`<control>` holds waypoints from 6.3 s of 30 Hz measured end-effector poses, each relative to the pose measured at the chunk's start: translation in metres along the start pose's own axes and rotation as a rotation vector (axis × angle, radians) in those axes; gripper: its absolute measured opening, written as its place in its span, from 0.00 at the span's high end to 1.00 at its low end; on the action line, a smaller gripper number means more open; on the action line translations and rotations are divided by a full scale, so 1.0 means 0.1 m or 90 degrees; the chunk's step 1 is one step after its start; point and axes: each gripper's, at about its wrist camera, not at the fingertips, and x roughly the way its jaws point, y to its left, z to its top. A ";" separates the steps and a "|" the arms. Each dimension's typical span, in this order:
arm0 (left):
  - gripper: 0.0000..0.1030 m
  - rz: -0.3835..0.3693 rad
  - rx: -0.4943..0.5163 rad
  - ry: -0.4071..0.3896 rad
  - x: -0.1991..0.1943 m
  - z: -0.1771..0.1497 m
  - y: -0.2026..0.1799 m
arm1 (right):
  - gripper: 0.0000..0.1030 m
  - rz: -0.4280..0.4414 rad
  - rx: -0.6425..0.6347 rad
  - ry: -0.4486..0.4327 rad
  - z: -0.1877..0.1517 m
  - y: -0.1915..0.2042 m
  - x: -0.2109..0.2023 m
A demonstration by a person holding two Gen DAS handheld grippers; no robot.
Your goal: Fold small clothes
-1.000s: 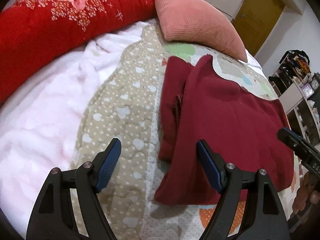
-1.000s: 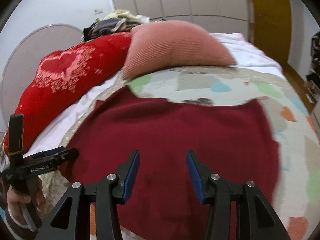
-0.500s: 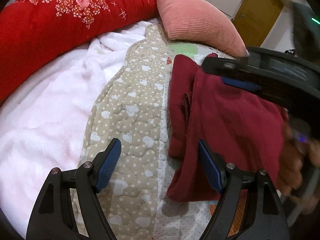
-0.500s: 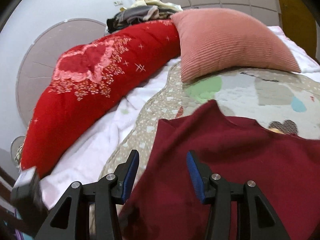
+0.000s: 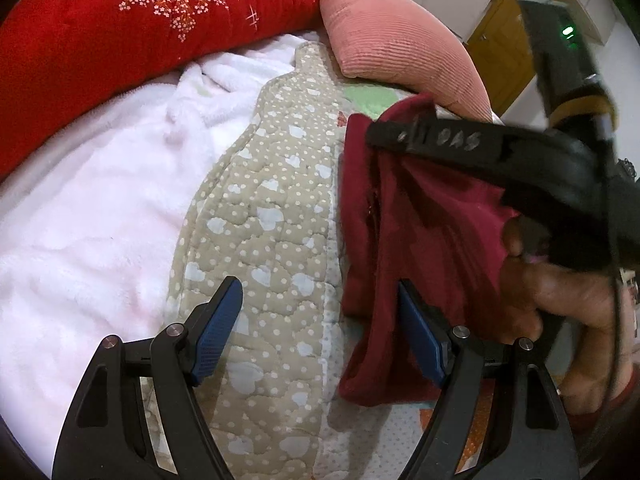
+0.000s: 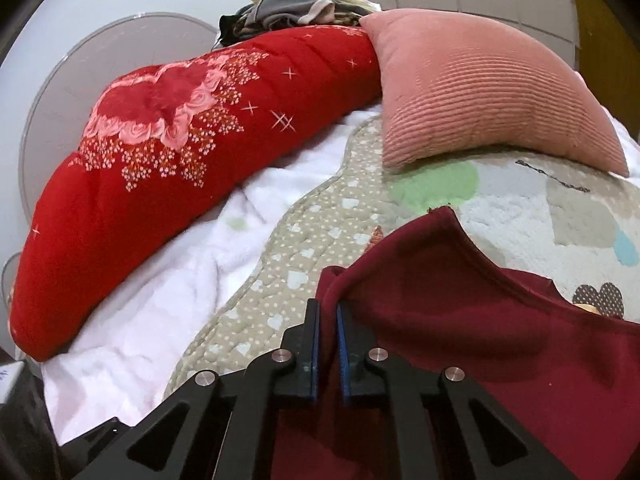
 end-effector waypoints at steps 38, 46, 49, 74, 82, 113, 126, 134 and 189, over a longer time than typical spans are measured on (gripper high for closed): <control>0.24 -0.047 -0.024 -0.025 0.01 0.02 0.00 | 0.54 -0.127 0.070 0.022 -0.33 -0.83 -0.11; 0.24 -0.046 -0.034 -0.004 0.04 -0.01 0.05 | 0.29 -0.059 0.037 0.057 -0.08 -0.34 -0.23; 0.24 -0.049 -0.039 -0.001 0.05 -0.01 0.06 | 0.27 -0.048 0.019 0.098 0.01 -0.11 -0.03; 0.24 -0.105 -0.022 -0.015 0.08 0.03 -0.04 | 0.79 -0.066 -0.021 0.086 -0.07 -0.10 0.05; 0.24 -0.139 0.000 -0.008 0.21 0.05 -0.17 | 0.81 0.027 0.072 0.062 -0.11 -0.32 -0.16; 0.67 -0.232 0.237 -0.039 -0.33 -0.12 -1.94 | 0.85 -0.008 0.062 -0.065 -0.27 -1.08 -1.61; 0.68 -0.219 0.326 0.087 0.32 -0.68 -3.06 | 0.85 -0.143 0.171 -0.009 -1.20 -2.47 -1.92; 0.38 -0.210 0.329 -0.012 -0.47 -0.60 -2.56 | 0.68 -0.166 0.198 -0.049 -1.28 -2.48 -2.10; 0.48 -0.256 0.159 0.094 0.41 -0.32 -2.04 | 0.63 0.029 0.307 -0.118 -1.74 -2.52 -1.84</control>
